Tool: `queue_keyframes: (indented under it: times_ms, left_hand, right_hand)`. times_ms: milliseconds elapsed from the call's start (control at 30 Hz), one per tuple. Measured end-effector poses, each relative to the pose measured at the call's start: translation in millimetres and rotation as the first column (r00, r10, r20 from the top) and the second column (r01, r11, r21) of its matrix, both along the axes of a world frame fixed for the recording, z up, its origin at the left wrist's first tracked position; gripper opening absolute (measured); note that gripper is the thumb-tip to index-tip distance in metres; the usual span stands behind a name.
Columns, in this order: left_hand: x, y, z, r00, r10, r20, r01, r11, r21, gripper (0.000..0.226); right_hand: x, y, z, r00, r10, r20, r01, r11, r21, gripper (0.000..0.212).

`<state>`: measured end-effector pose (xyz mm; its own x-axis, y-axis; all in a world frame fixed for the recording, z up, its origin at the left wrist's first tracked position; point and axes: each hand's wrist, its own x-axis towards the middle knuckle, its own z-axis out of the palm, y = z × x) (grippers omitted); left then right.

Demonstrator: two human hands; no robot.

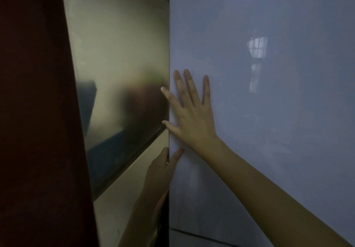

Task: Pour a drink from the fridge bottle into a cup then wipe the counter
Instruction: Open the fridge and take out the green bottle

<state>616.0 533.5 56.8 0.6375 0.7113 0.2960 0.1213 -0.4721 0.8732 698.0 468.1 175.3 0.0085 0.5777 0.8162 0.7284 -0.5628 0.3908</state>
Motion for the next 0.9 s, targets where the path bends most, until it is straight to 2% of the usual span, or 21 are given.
queue_keyframes:
  times_ms: [100, 367, 500, 567, 733, 833, 900]
  left_hand:
    - [-1, 7, -5, 0.998, 0.015, -0.062, -0.016, 1.0, -0.018, 0.036]
    - [-6, 5, -7, 0.999, -0.039, 0.002, 0.04, 0.999, -0.031, 0.037]
    - [-21, -3, -11, 0.998, -0.036, 0.058, 0.04, 0.998, -0.052, 0.011]
    - [-31, -10, -13, 0.994, -0.039, 0.099, 0.045, 0.997, -0.057, 0.017]
    - [-57, -29, -12, 0.987, -0.046, 0.157, 0.051, 0.998, -0.026, 0.048]
    - [-76, -42, -12, 0.989, -0.033, 0.142, 0.034, 0.999, -0.002, 0.066]
    - [-90, -50, -11, 0.989, -0.033, 0.145, 0.03, 0.999, 0.019, 0.069]
  right_hand:
    - [-3, 5, 0, 1.0, 0.006, -0.019, -0.006, 1.0, 0.018, 0.077]
    - [-12, 5, -3, 0.998, -0.002, -0.065, 0.004, 1.0, 0.027, 0.061]
    - [-24, -3, -4, 0.999, 0.015, -0.052, -0.013, 0.999, 0.035, 0.06]
    - [-31, -9, -5, 0.998, 0.037, -0.043, -0.034, 0.998, 0.059, 0.06]
    - [-55, -22, -4, 0.998, 0.001, -0.059, 0.002, 0.999, 0.052, 0.063]
    - [-78, -33, -4, 0.996, 0.019, -0.088, -0.011, 0.996, 0.09, 0.055]
    - [-95, -44, -5, 0.995, 0.045, -0.089, -0.033, 0.991, 0.129, 0.05]
